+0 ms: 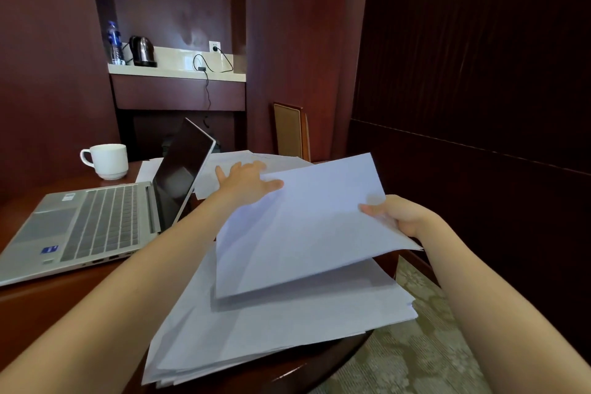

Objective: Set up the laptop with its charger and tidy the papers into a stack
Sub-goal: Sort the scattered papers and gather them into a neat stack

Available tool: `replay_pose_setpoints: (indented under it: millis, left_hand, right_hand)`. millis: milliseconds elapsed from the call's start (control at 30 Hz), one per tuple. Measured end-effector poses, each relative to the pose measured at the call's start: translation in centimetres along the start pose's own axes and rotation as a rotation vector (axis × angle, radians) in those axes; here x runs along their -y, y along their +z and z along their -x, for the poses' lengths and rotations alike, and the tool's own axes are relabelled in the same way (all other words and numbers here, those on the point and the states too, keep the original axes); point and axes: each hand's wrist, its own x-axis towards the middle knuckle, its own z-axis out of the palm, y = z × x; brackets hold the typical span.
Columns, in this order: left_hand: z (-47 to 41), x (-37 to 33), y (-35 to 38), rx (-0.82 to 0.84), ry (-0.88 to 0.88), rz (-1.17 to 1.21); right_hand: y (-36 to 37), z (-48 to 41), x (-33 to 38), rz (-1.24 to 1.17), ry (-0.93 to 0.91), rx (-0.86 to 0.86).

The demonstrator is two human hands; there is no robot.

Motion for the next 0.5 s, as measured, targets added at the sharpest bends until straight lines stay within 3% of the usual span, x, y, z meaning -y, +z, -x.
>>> replay_pose_setpoints:
  millis: [167,267,500]
  left_hand:
    - [-0.4,-0.6,0.5,0.125,0.177,0.183]
    - [-0.3,-0.4,0.6,0.182,0.179,0.300]
    - [0.7,0.6,1.6,0.430,0.159,0.251]
  right_hand:
    - [0.8,-0.2,0.1,0.020,0.045,0.162]
    - [0.8,-0.2,-0.1,0.065,0.080,0.271]
    - [1.1,0.0,-0.4,0.044,0.090,0.260]
